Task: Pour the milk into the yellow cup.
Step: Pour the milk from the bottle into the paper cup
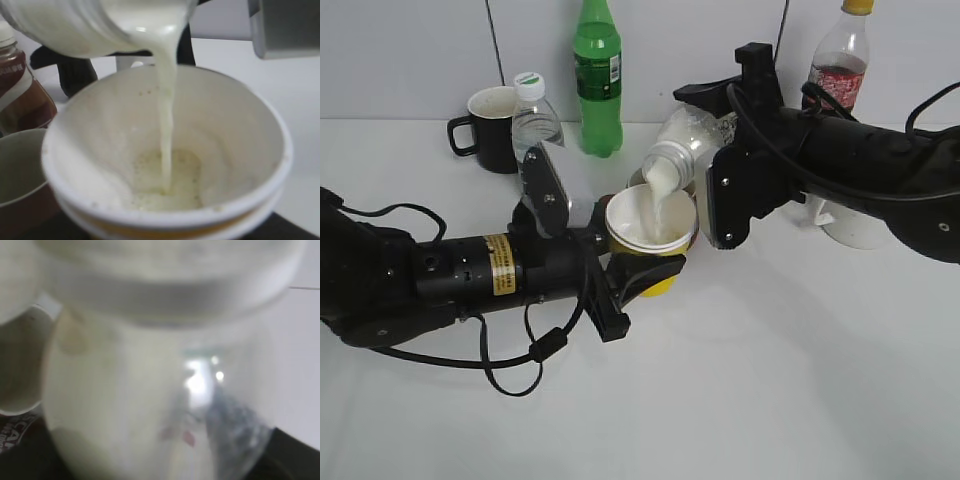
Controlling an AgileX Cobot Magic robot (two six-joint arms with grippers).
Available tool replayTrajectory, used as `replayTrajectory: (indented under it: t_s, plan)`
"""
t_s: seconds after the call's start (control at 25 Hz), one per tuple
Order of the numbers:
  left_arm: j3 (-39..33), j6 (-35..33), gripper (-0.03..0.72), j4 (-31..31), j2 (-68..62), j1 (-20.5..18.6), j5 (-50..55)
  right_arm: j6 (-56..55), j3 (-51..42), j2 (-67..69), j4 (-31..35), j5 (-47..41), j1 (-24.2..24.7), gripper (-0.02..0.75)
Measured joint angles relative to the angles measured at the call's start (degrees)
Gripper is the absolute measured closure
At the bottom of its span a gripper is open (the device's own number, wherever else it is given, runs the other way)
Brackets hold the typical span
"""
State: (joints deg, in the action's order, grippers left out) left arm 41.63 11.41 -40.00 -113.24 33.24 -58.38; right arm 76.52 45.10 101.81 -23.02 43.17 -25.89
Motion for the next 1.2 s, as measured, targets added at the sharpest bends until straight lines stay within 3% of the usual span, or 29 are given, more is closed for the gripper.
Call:
replayTrajectory:
  t_s: [1.2]
  plan:
    - [0.0, 0.0, 0.336, -0.8, 0.0, 0.0, 0.0, 4.5, 0.0, 0.0, 0.0, 2.5, 0.0, 0.297]
